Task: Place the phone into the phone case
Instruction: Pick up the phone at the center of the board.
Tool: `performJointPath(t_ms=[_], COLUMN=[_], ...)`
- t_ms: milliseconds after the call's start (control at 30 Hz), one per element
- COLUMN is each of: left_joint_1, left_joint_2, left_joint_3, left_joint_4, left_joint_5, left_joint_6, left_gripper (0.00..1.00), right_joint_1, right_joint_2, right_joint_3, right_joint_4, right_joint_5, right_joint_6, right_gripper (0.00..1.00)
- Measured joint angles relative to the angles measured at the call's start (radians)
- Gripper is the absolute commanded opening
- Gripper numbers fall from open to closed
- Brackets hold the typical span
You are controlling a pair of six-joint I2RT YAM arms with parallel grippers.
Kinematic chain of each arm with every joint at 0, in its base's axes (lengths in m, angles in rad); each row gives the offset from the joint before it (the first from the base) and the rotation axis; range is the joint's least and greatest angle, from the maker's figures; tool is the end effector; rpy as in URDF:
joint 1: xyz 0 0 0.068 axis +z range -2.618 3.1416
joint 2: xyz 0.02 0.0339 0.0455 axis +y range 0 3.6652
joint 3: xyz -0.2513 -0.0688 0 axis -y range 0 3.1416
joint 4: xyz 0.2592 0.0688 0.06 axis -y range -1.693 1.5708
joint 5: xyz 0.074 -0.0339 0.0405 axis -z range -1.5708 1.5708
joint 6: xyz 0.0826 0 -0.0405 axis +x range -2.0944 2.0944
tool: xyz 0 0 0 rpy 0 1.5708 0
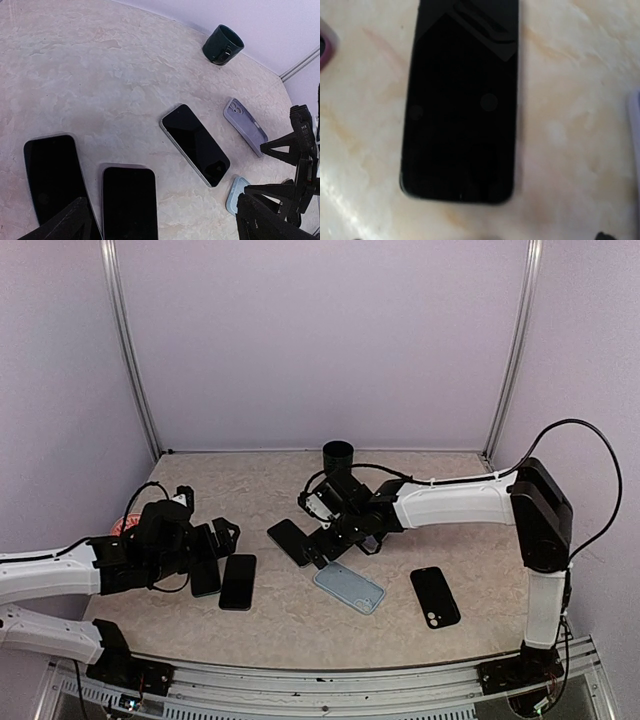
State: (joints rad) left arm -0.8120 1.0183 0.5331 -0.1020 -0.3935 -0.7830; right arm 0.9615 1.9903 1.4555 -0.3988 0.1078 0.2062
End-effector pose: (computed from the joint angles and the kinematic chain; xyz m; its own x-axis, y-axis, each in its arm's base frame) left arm 0.2091 -0.1745 0.1763 -0.5880 -0.3267 -0.7399 0.0505 0.8982 -0.4367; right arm 0.2756 0.3794 0.1370 -0.6097 -0.5179 -0.6000 -0.6680 0.7432 0.0372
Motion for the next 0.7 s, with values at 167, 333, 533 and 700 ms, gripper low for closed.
performJointPath(t_ms=[167,333,533,700], left_joint_1=[-0.002,-0.002,-0.002,-0.002], left_joint_2=[-0.018,-0.026,-0.026,-0.026], left_joint_3=[-0.015,-0.018,-0.018,-0.018], left_joint_4=[0.003,0.005,0.005,0.005], left_joint_5=[-0.003,-0.004,-0.008,-0.008], left_joint_6=[-0.004,-0.006,-0.007,-0.01], left_gripper=[0.99,0.99,0.99,0.99], right_joint_1=[0.005,0.013,0.015,0.015], right_joint_2=[0.059,0.109,0.156,0.189], right_joint_3=[0.048,0.1,0.17,0.204], right_joint_4=[0.0,-0.008,-0.026,-0.044], right_joint_5=[-0.018,-0.025,-0.025,-0.022], right_joint_6=[0.01,0.023,0.028,0.034], right_gripper=[0.99,0.99,0.99,0.99])
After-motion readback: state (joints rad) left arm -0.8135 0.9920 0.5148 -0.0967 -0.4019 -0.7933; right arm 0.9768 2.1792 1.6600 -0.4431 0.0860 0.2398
